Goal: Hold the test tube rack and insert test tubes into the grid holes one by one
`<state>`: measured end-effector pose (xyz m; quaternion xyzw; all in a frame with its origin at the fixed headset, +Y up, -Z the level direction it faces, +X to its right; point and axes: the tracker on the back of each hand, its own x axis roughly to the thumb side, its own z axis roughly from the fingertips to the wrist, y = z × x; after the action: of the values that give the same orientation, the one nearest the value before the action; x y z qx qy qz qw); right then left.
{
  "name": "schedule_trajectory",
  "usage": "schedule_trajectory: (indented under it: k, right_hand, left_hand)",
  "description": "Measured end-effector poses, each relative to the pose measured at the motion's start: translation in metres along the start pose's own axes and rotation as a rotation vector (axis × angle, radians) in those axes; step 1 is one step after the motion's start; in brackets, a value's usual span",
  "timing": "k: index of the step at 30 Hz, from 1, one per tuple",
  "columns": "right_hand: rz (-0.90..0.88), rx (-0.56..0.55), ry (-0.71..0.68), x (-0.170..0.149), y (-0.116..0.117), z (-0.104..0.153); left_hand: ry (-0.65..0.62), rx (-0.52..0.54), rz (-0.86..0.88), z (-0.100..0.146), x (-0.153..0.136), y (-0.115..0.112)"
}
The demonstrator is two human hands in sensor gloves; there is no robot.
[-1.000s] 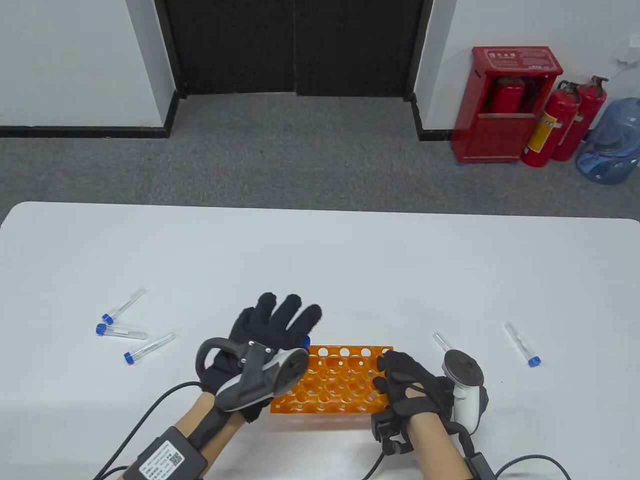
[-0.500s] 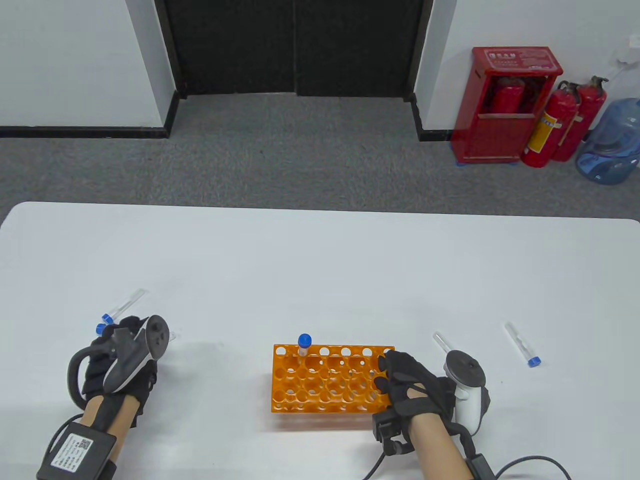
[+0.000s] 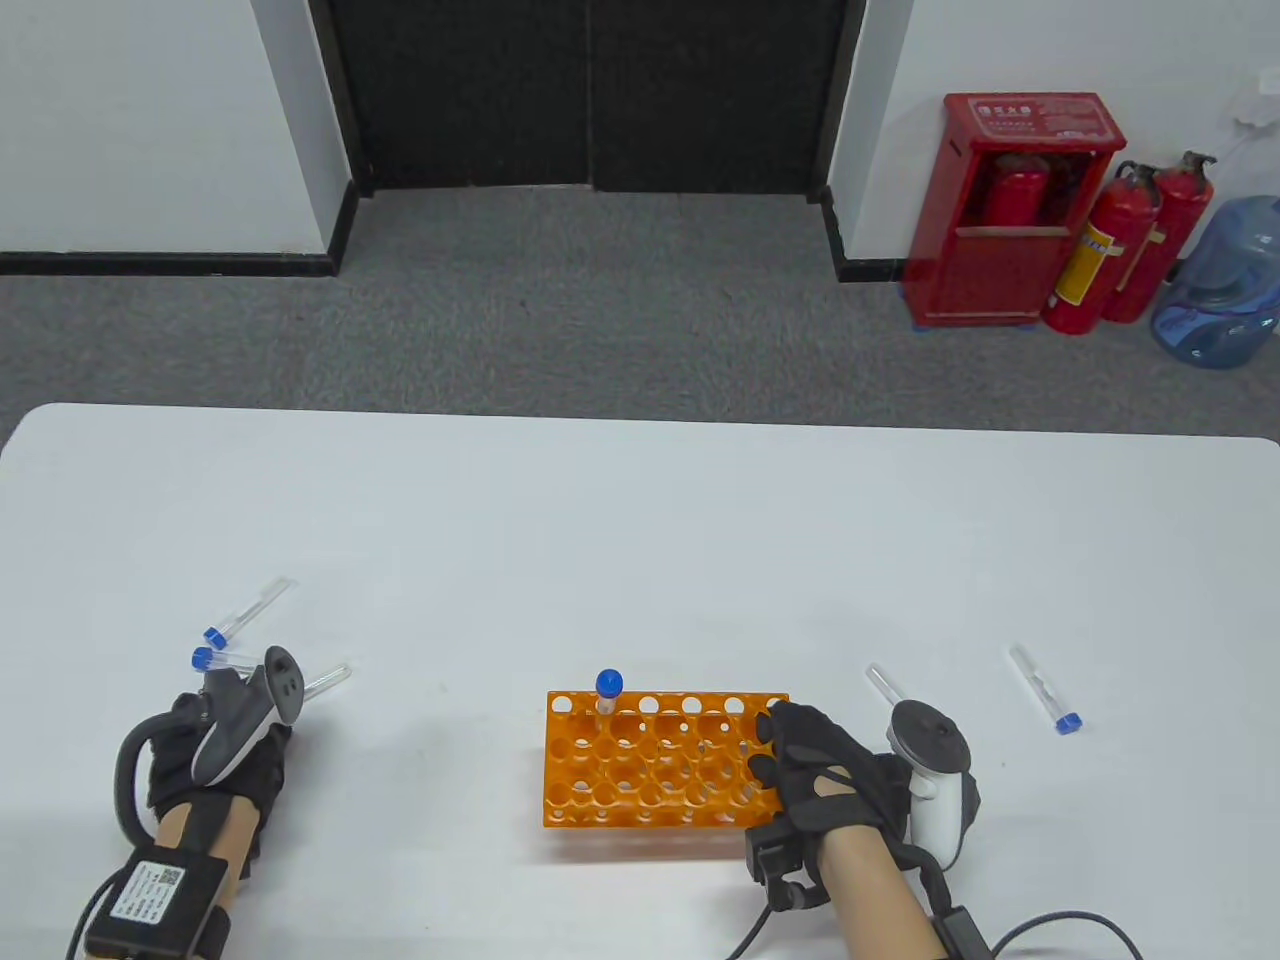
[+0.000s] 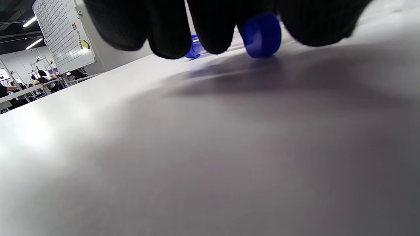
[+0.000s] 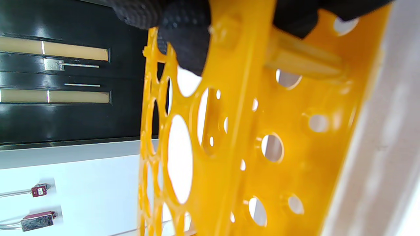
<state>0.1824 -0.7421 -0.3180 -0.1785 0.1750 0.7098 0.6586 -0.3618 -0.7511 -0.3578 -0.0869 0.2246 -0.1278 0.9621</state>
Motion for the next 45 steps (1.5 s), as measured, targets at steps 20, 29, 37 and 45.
schedule_trajectory:
  k: [20,29,37,45]
  right_hand:
    - [0.009,0.003,0.011,0.000,0.001,0.001]
    - [0.041,0.001,0.007,0.001,0.004,0.001]
    - [0.047,0.001,0.002,0.001,0.004,0.001]
    - [0.047,0.009,-0.010,0.001,0.005,0.001]
  left_hand:
    - [-0.351,0.361,0.306,0.079,0.031,0.148]
    - [-0.712,0.546,0.496,0.164,0.099,0.232]
    - [-0.837,0.605,0.210,0.204,0.172,0.221]
    - [-0.848,0.632,0.080,0.203,0.197,0.190]
